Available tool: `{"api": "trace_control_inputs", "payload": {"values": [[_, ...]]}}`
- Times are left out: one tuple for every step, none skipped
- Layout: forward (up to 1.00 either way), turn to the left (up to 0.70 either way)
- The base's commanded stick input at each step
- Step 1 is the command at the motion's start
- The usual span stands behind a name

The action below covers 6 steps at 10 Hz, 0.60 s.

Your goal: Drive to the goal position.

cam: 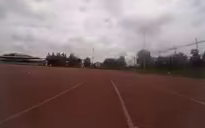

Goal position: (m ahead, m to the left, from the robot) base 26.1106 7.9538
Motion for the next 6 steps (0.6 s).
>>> {"api": "trace_control_inputs", "payload": {"values": [[0.7,0.0],[0.7,0.0],[0.7,0.0],[0.7,0.0],[0.7,0.0],[0.7,0.0]]}}
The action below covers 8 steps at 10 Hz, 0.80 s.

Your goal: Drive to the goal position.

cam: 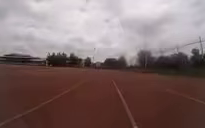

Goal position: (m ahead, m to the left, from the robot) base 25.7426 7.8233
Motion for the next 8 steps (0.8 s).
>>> {"api": "trace_control_inputs", "payload": {"values": [[0.7,0.0],[0.7,0.0],[0.7,0.0],[0.7,0.0],[0.7,0.0],[0.7,0.0],[0.7,0.0],[0.7,0.0]]}}
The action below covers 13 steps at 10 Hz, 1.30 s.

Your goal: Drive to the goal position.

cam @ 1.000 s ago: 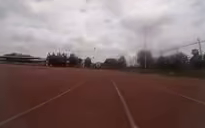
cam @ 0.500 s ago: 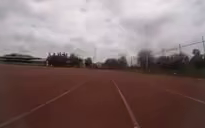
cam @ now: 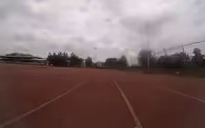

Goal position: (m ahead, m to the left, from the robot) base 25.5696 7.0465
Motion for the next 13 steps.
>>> {"api": "trace_control_inputs", "payload": {"values": [[0.7,0.0],[0.7,0.0],[0.7,0.0],[0.7,0.0],[0.7,0.0],[0.7,0.0],[0.7,0.0],[0.7,0.0],[0.7,0.0],[0.7,0.0],[0.7,0.0],[0.7,0.0],[0.7,0.0]]}}
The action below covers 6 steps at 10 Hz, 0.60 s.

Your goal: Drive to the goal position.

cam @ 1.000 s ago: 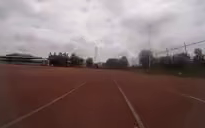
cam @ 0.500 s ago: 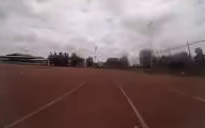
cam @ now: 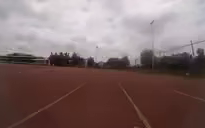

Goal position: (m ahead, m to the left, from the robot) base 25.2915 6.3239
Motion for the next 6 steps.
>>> {"api": "trace_control_inputs", "payload": {"values": [[0.7,0.0],[0.7,0.0],[0.7,0.0],[0.7,0.0],[0.7,0.0],[0.7,0.0]]}}
